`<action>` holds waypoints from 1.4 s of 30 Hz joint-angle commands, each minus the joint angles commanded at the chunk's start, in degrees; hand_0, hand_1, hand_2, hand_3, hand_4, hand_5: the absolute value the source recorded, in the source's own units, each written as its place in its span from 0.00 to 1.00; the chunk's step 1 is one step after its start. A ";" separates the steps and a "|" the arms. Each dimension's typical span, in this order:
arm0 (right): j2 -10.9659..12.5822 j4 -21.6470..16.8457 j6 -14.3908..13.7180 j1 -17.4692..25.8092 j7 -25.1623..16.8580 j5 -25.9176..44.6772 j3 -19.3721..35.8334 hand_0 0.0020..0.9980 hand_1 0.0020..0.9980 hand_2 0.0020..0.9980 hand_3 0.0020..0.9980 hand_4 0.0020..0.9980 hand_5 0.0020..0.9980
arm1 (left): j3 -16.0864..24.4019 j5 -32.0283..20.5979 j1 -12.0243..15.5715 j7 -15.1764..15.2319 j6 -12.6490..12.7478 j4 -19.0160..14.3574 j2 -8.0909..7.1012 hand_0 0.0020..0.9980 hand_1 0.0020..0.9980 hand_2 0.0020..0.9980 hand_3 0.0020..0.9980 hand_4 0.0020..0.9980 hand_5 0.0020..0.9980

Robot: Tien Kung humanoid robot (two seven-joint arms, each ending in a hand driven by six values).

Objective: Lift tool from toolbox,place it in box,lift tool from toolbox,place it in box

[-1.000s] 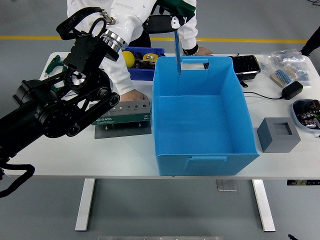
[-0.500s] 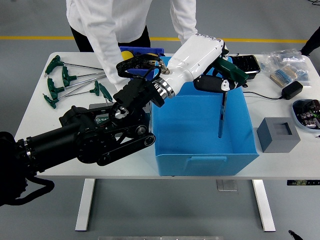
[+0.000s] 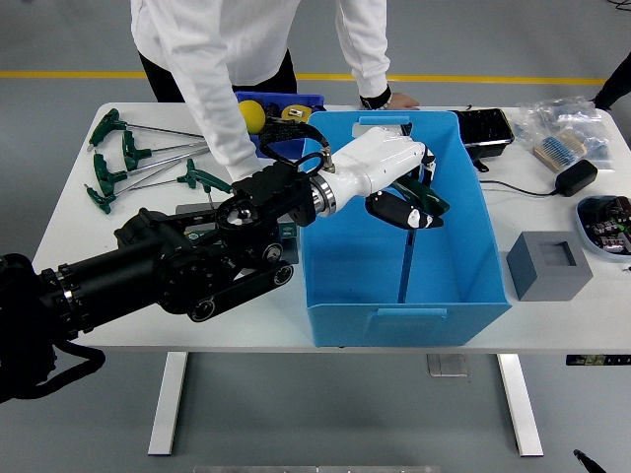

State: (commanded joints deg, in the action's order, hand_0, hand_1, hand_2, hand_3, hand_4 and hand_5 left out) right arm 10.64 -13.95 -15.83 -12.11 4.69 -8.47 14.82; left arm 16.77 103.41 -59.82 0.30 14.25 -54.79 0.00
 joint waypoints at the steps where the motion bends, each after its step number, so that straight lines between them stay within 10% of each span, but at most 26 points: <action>1: -0.01 -0.02 -0.09 0.10 -0.14 0.27 -0.07 0.67 0.67 0.73 0.58 0.84 0.79 | -0.31 0.13 0.09 0.41 -0.01 0.03 0.00 0.85 0.90 0.93 0.82 1.00 0.61; 12: 0.30 -0.59 -0.34 0.03 1.82 -7.46 4.61 0.67 0.66 0.73 0.58 0.84 0.79 | 1.71 2.91 1.34 3.12 4.95 -1.61 0.00 1.00 1.00 1.00 0.91 1.00 0.66; 18: -0.09 -0.15 -0.42 1.14 0.99 -5.18 3.71 0.67 0.66 0.73 0.57 0.84 0.79 | 9.83 5.70 3.49 0.79 5.93 -8.84 0.00 0.99 0.94 0.96 0.84 1.00 0.72; 28: -0.47 0.28 -0.43 2.02 -0.02 -2.46 2.36 0.67 0.65 0.72 0.58 0.84 0.78 | 24.81 12.28 12.18 -4.32 1.10 -22.95 -11.30 0.90 0.86 0.87 0.78 1.00 0.74; 34: -0.60 0.51 -0.52 2.39 -0.85 0.45 1.02 0.67 0.65 0.72 0.57 0.83 0.78 | 31.09 16.42 20.32 -7.44 -1.42 -24.39 -19.34 0.86 0.80 0.79 0.76 1.00 0.76; 42: -0.90 0.59 -0.66 2.68 -0.78 0.25 1.24 0.66 0.65 0.72 0.57 0.82 0.76 | 42.95 16.62 30.09 -9.95 -1.33 -20.92 -19.74 0.80 0.76 0.77 0.76 1.00 0.76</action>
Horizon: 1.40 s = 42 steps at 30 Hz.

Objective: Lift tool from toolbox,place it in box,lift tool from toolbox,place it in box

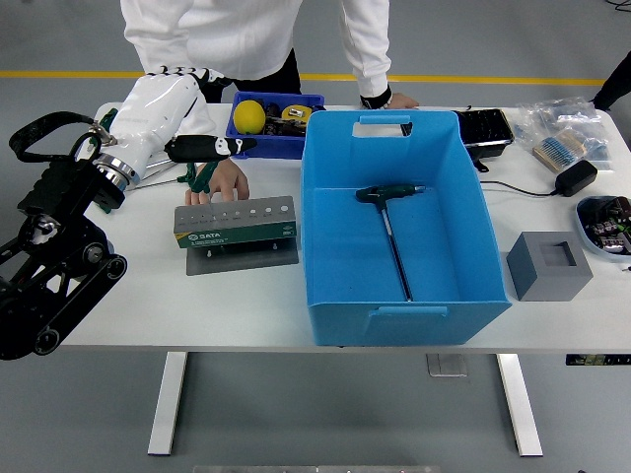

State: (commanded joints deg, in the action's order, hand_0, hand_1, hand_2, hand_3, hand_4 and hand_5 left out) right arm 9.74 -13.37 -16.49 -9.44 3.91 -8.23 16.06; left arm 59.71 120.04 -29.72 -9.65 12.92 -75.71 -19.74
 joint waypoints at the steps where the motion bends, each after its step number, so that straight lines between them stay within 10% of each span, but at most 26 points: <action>1: -0.01 0.01 -0.06 0.11 -0.20 0.89 -0.43 0.66 0.65 0.72 0.57 0.82 0.76 | 0.56 -0.07 0.60 -0.11 -0.14 0.36 0.42 0.80 0.76 0.77 0.76 1.00 0.76; 5: -0.04 -0.01 -0.09 0.14 -0.18 0.99 -0.53 0.66 0.65 0.72 0.57 0.82 0.76 | 3.06 -0.58 3.10 -0.84 -0.44 0.95 1.63 0.80 0.76 0.77 0.76 1.00 0.76; 7: -0.08 -0.01 -0.10 0.15 -0.15 0.84 -0.47 0.66 0.65 0.73 0.57 0.82 0.76 | 4.59 -1.29 4.29 -1.67 0.05 0.79 2.40 0.62 0.67 0.73 0.76 1.00 0.77; 11: -0.29 0.08 -0.10 0.38 -0.45 1.75 -0.96 0.66 0.65 0.73 0.57 0.82 0.76 | 8.06 -8.99 9.01 -8.84 8.39 -0.39 5.53 0.62 0.67 0.73 0.76 1.00 0.77; 12: -0.36 0.14 -0.11 0.45 -0.59 2.24 -1.11 0.66 0.65 0.72 0.57 0.82 0.76 | 8.54 -11.08 10.27 -10.96 10.63 -0.64 6.50 0.34 0.41 0.56 0.78 1.00 0.88; 18: -0.37 0.15 -0.06 0.56 -0.56 2.31 -1.29 0.66 0.65 0.72 0.57 0.81 0.76 | 10.81 -25.44 14.96 -16.82 24.06 -2.44 9.62 0.29 0.35 0.52 0.77 0.95 0.92; 29: -0.45 0.11 -0.08 0.64 -0.30 1.82 -1.00 0.66 0.65 0.72 0.57 0.81 0.76 | 9.69 -51.89 18.33 -11.98 24.06 -5.99 10.06 0.30 0.36 0.58 0.78 0.93 1.00; 42: -0.46 0.04 -0.16 0.36 -0.27 1.81 -1.07 0.66 0.65 0.72 0.56 0.81 0.75 | 2.63 -83.26 14.94 -8.36 20.84 -2.86 11.39 0.33 0.45 0.66 0.81 0.94 1.00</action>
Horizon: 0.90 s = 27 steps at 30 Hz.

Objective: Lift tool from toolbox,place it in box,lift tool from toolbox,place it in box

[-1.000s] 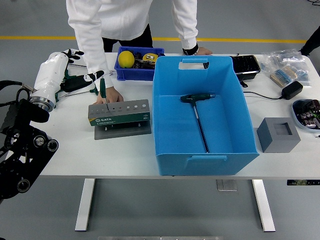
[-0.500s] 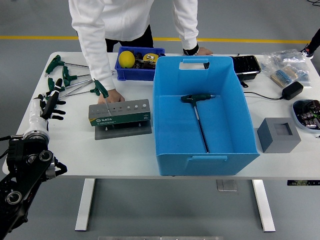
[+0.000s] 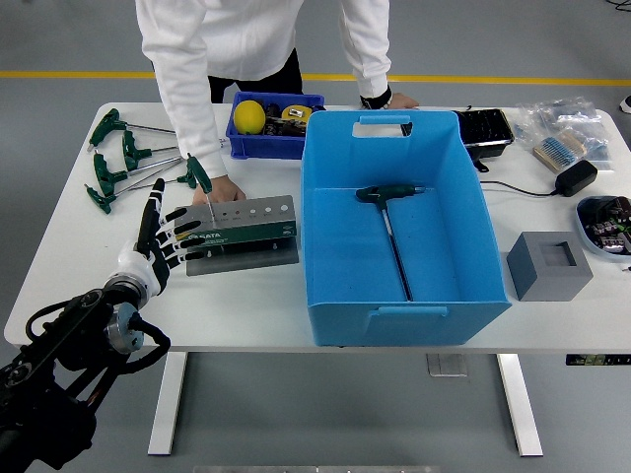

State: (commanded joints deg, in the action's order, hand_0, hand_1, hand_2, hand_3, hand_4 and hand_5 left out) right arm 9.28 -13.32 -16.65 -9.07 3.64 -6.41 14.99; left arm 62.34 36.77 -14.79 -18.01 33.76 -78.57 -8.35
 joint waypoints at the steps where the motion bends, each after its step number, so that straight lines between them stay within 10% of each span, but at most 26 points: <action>1: -0.02 -0.02 -0.03 -0.04 0.03 -0.09 0.07 0.66 0.65 0.72 0.56 0.81 0.75 | -0.67 -2.61 -0.59 0.10 -0.44 0.66 0.17 0.33 0.45 0.66 0.81 0.94 1.00; 14: -0.19 -0.21 -0.07 -0.08 0.31 -0.29 0.19 0.66 0.66 0.72 0.56 0.81 0.75 | -1.26 -32.07 -4.93 2.47 -0.87 4.75 0.27 0.32 0.46 0.67 0.85 0.95 1.00; 27: -0.27 -0.27 0.01 -0.13 0.52 -0.84 0.40 0.66 0.65 0.72 0.56 0.81 0.75 | 0.23 -27.18 -5.76 4.25 1.39 4.75 0.03 0.32 0.45 0.66 0.83 0.96 1.00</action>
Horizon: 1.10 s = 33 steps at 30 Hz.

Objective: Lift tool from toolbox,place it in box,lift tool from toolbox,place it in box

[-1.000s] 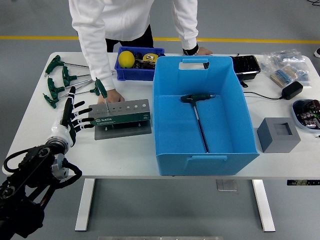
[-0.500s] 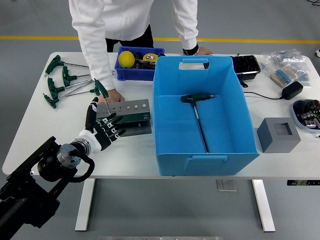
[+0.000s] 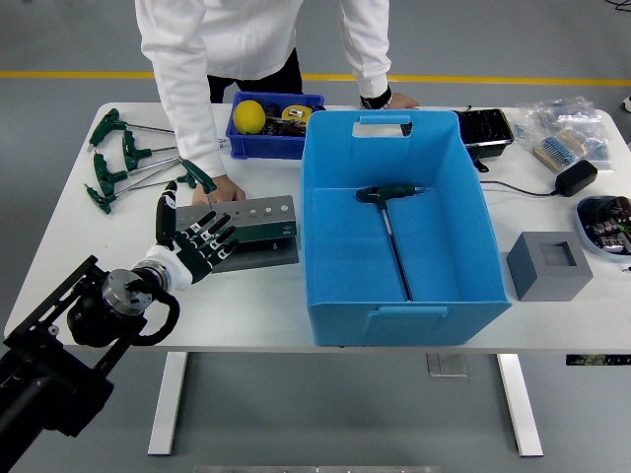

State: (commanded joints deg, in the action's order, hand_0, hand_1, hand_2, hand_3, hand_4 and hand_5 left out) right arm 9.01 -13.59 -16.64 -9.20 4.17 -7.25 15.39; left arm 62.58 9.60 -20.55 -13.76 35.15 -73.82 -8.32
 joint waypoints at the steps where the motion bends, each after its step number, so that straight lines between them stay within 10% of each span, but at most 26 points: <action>1: 0.01 -0.01 0.01 -0.03 0.02 -0.08 0.02 0.66 0.65 0.72 0.56 0.81 0.75 | -0.01 0.03 -0.17 0.11 -0.01 0.22 -0.11 0.32 0.45 0.66 0.83 0.96 1.00; 33: 0.09 -0.12 0.07 -0.34 0.17 -0.52 0.11 0.66 0.66 0.72 0.56 0.81 0.75 | -1.79 -2.98 -4.90 2.70 -2.40 5.64 -0.40 0.32 0.46 0.66 0.83 0.97 1.00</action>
State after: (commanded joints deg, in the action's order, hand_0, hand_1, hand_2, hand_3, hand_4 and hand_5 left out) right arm 9.09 -13.72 -16.57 -9.53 4.33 -7.77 15.50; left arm 60.79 6.61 -25.45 -11.06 32.75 -68.17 -8.72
